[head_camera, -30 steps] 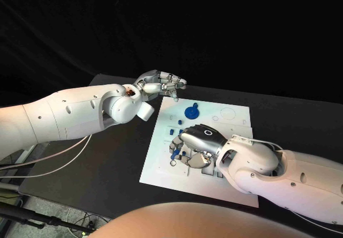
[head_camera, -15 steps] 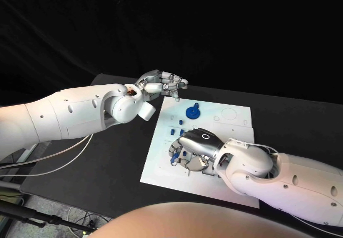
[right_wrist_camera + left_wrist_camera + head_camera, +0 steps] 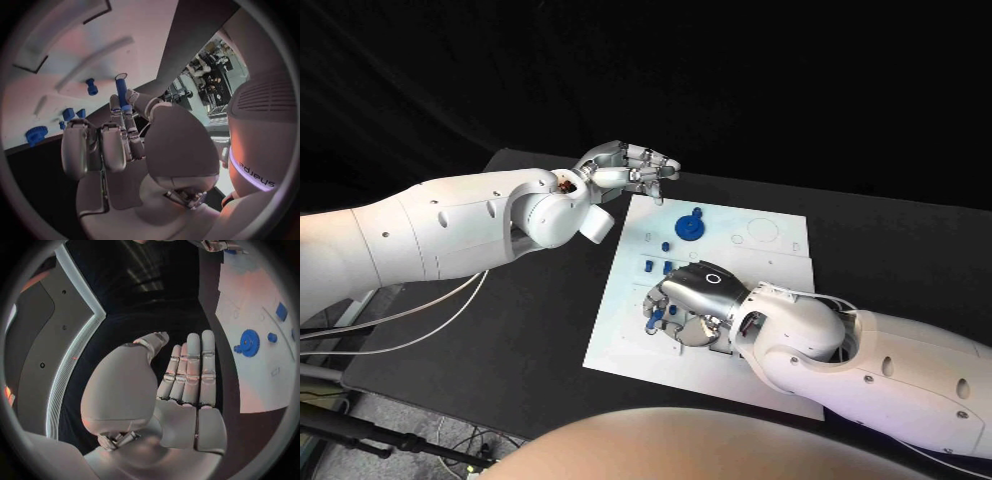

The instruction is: Assemble the parts on the task board

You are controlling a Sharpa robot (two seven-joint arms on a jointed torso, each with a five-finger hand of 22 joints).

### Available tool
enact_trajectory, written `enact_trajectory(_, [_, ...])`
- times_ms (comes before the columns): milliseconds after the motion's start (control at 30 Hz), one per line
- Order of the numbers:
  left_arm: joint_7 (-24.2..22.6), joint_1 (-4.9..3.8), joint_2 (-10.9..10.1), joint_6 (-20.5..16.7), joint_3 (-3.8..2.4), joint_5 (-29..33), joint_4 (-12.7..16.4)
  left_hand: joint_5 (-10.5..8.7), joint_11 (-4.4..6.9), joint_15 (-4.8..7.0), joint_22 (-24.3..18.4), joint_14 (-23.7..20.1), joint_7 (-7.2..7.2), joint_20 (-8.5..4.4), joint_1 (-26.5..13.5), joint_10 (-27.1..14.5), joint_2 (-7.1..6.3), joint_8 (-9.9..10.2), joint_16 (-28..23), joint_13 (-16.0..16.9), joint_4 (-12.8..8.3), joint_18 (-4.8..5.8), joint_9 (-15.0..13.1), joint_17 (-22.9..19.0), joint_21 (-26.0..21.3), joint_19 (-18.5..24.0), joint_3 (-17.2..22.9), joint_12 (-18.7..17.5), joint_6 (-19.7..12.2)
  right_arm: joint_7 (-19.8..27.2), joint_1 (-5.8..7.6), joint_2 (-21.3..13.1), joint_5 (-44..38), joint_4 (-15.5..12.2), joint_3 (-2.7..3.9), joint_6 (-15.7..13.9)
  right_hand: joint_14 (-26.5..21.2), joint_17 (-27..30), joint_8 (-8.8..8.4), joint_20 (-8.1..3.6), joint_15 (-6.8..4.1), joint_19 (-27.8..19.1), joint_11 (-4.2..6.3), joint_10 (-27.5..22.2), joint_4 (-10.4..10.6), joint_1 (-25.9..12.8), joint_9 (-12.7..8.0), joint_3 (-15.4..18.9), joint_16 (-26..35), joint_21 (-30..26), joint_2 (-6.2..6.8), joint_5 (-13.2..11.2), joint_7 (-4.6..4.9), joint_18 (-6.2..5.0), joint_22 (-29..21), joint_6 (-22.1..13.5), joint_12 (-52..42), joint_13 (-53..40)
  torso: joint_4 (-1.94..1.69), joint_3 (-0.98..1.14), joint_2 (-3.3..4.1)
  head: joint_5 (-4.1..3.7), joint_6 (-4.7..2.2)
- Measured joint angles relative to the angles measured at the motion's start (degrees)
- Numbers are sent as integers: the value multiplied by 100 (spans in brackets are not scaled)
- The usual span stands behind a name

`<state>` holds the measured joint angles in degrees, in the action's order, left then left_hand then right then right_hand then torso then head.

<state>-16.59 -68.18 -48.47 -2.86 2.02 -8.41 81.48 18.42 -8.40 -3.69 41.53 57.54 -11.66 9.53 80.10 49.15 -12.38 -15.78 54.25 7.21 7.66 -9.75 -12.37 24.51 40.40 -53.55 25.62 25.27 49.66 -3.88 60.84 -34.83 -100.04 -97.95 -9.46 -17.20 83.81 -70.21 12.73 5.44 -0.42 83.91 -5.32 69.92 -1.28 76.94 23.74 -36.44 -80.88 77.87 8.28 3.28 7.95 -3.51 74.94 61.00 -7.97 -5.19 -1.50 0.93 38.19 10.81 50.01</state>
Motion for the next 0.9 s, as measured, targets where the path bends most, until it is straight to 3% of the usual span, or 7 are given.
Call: enact_trajectory(900, [4, -1, -5, -1, 0, 0, 2, 0, 0, 0, 0, 0, 0, 0, 0, 1, 0, 0, 0, 0, 0, 0, 1, 0, 0, 0, 0, 0, 0, -88, -48, 139, -160, 108, -18, 190, 0, 17, 30, 0, 0, 0, -10, 10, -15, 30, 8, 18, 0, -9, -30, 13, -9, 0, -2, -30, -2, -25, 1, -3, -3, 35, 0])
